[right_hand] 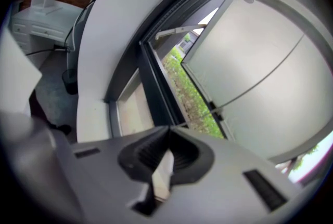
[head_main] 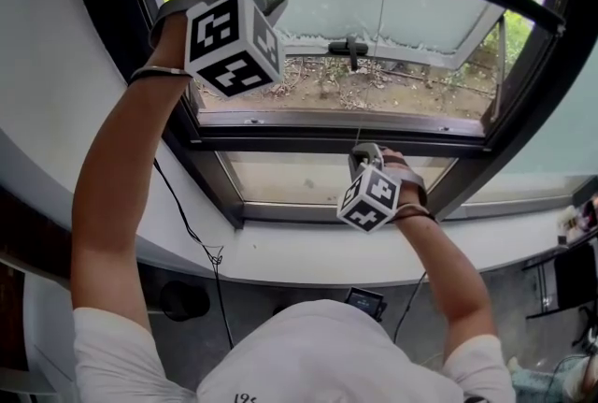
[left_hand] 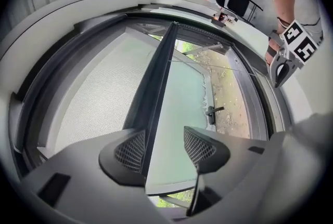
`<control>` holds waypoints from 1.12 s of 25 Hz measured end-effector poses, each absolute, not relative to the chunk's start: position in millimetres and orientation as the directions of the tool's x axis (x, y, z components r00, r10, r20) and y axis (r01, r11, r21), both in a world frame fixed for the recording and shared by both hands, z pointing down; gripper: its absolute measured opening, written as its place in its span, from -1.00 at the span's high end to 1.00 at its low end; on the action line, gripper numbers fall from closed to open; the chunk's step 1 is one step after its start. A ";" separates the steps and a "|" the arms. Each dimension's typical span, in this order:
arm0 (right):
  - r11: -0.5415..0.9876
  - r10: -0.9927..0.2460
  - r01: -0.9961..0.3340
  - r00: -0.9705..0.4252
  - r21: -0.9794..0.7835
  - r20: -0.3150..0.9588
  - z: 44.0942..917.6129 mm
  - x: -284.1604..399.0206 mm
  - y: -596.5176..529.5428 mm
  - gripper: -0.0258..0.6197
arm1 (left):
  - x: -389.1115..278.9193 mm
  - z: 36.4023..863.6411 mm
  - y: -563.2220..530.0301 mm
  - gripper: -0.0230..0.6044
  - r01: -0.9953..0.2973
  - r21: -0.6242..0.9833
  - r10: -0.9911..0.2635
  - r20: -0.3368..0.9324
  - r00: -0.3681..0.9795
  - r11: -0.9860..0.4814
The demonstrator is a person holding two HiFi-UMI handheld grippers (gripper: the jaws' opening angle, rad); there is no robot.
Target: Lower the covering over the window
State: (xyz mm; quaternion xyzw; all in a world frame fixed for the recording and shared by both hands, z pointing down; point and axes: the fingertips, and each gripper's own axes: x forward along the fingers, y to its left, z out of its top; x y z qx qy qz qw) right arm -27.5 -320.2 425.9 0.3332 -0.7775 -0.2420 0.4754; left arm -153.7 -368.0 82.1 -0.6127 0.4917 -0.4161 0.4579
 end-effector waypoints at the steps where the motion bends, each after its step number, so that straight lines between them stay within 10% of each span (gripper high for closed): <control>1: 0.660 -0.748 -0.280 -0.332 0.697 0.575 430.3 -28.5 -319.7 0.85 | -154.2 89.4 -369.8 0.18 -0.204 -0.973 -0.984 0.078 0.162 -0.111; 21: 0.661 -0.748 -0.400 -0.425 0.635 0.511 443.1 -21.3 -322.7 0.83 | -156.5 107.1 -371.2 0.18 -0.231 -0.960 -0.981 0.125 0.151 -0.158; 28: 0.698 -0.716 -0.451 -0.428 0.557 0.552 450.1 -11.7 -321.1 0.51 | -154.9 105.3 -370.2 0.18 -0.252 -0.955 -0.980 0.121 0.159 -0.158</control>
